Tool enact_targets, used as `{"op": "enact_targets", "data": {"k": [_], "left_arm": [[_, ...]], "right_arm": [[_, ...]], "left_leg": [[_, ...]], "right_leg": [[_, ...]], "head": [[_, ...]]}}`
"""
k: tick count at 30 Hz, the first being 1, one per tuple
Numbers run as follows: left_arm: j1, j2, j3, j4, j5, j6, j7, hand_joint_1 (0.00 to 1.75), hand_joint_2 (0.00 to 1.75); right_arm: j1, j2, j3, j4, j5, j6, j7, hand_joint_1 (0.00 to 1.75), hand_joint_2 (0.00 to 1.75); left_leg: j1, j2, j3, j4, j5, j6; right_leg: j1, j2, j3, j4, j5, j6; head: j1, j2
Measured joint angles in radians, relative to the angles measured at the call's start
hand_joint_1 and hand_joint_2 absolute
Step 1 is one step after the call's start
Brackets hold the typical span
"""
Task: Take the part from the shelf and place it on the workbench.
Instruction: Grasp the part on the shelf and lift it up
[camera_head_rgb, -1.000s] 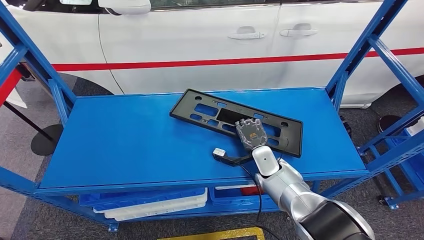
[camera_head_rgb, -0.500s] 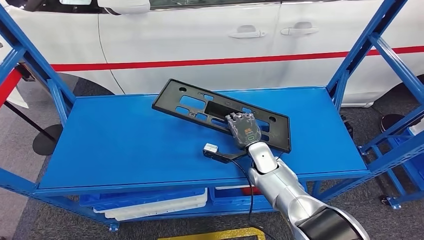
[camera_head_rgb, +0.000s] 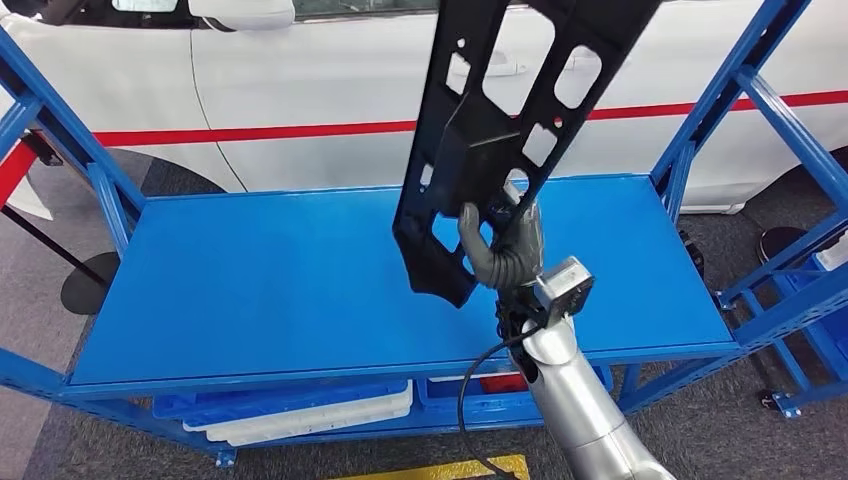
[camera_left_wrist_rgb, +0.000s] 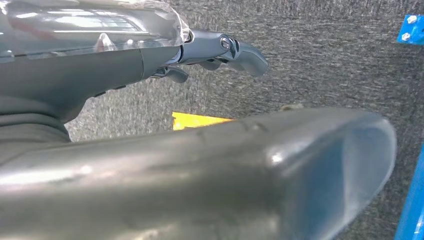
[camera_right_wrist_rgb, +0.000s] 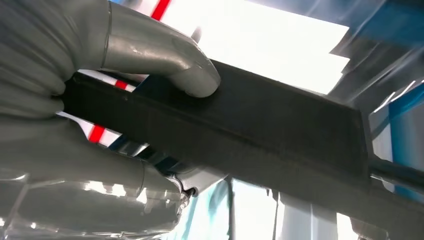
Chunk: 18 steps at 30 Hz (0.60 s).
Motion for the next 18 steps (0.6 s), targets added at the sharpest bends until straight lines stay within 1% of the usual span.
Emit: {"op": "enact_targets", "data": {"k": [2,3,4,6,7,8,9,10,11,12,13,14,15,17,18], "left_arm": [[-0.002,0.0,0.005,0.0,-0.001,-0.01,-0.006,0.0,0.0],[-0.003,-0.001,0.006,0.0,-0.002,-0.014,-0.01,0.0,0.0],[-0.003,-0.001,0.006,0.0,-0.003,-0.017,-0.014,0.0,0.0],[-0.002,-0.001,0.006,0.0,-0.007,-0.017,-0.019,0.0,0.0],[-0.002,-0.001,0.006,0.0,-0.008,-0.017,-0.02,0.0,0.0],[-0.002,-0.001,0.007,0.0,-0.009,-0.017,-0.021,0.0,0.0],[-0.002,-0.001,0.007,0.0,-0.009,-0.017,-0.022,0.0,0.0],[-0.003,-0.002,0.007,0.0,-0.01,-0.017,-0.022,0.0,0.0],[-0.003,-0.002,0.007,0.0,-0.01,-0.017,-0.023,0.0,0.0],[-0.004,-0.002,0.007,0.0,-0.01,-0.017,-0.023,0.0,0.0],[-0.005,-0.002,0.007,0.0,-0.01,-0.018,-0.023,0.0,0.0],[-0.005,-0.002,0.007,0.0,-0.011,-0.018,-0.024,0.0,0.0],[-0.006,-0.002,0.007,0.0,-0.012,-0.02,-0.025,0.0,0.0],[-0.006,-0.002,0.007,0.0,-0.014,-0.027,-0.029,0.0,0.0],[-0.007,-0.002,0.007,0.0,-0.017,-0.03,-0.03,0.0,0.0]], "right_arm": [[0.034,-0.01,0.007,-0.117,-0.146,0.19,0.02,1.69,1.75],[0.052,-0.015,0.01,-0.17,-0.207,0.265,0.027,1.69,1.75],[0.07,-0.02,0.014,-0.218,-0.251,0.323,0.03,1.69,1.75],[0.111,-0.032,0.024,-0.294,-0.293,0.391,0.029,1.69,1.75],[0.131,-0.037,0.029,-0.322,-0.301,0.407,0.029,1.69,1.75],[0.149,-0.042,0.033,-0.345,-0.305,0.416,0.029,1.69,1.75],[0.161,-0.046,0.036,-0.362,-0.306,0.42,0.03,1.69,1.75],[0.168,-0.05,0.037,-0.378,-0.307,0.423,0.03,1.69,1.75],[0.172,-0.051,0.038,-0.391,-0.308,0.424,0.03,1.69,1.75],[0.173,-0.053,0.038,-0.402,-0.31,0.426,0.029,1.69,1.75],[0.174,-0.054,0.038,-0.411,-0.311,0.429,0.029,1.69,1.75],[0.175,-0.056,0.039,-0.418,-0.316,0.436,0.029,1.69,1.75],[0.177,-0.056,0.04,-0.425,-0.322,0.446,0.032,1.69,1.75],[0.18,-0.057,0.047,-0.44,-0.341,0.473,0.049,1.69,1.75],[0.181,-0.057,0.053,-0.448,-0.354,0.487,0.062,1.69,1.75]], "left_leg": [[0.004,0.0,0.002,-0.005,0.004,0.014],[0.006,0.001,0.004,-0.009,0.007,0.02],[0.009,0.001,0.006,-0.013,0.008,0.026],[0.008,0.001,0.006,-0.014,0.008,0.031],[0.007,0.001,0.006,-0.014,0.007,0.032],[0.007,0.001,0.006,-0.013,0.007,0.032],[0.007,0.001,0.007,-0.013,0.006,0.031],[0.007,0.001,0.009,-0.012,0.006,0.03],[0.007,0.001,0.01,-0.012,0.004,0.027],[0.006,0.0,0.011,-0.01,0.002,0.024],[0.004,0.0,0.012,-0.009,0.001,0.019],[0.003,0.0,0.012,-0.008,-0.001,0.014],[0.002,0.0,0.012,-0.008,-0.001,0.007],[0.004,0.0,0.014,-0.007,-0.003,-0.005],[0.005,0.001,0.011,0.002,-0.011,-0.01]], "right_leg": [[-0.002,0.0,-0.002,0.005,-0.007,0.011],[-0.002,-0.001,-0.01,0.027,-0.024,0.016],[-0.003,-0.001,-0.029,0.07,-0.051,0.02],[-0.005,-0.001,-0.092,0.202,-0.116,0.026],[-0.006,-0.001,-0.121,0.26,-0.136,0.028],[-0.006,-0.001,-0.136,0.286,-0.135,0.029],[-0.007,-0.001,-0.133,0.274,-0.117,0.028],[-0.008,-0.002,-0.107,0.222,-0.084,0.027],[-0.009,-0.002,-0.068,0.146,-0.047,0.024],[-0.007,-0.002,-0.033,0.079,-0.023,0.021],[-0.005,-0.002,-0.008,0.029,-0.007,0.017],[-0.003,-0.001,0.004,0.005,-0.003,0.013],[-0.001,0.0,0.005,0.002,-0.005,0.009],[-0.002,0.001,0.005,-0.002,-0.002,-0.004],[-0.003,0.0,0.006,-0.005,0.0,-0.01]], "head": [[0.0,0.0],[0.0,0.0],[0.0,0.0],[0.0,0.0],[0.0,0.0],[0.0,0.0],[0.0,0.0],[0.0,0.0],[0.0,0.0],[0.0,0.0],[0.0,0.0],[0.0,0.0],[0.0,0.0],[0.0,0.0],[0.0,0.0]]}}
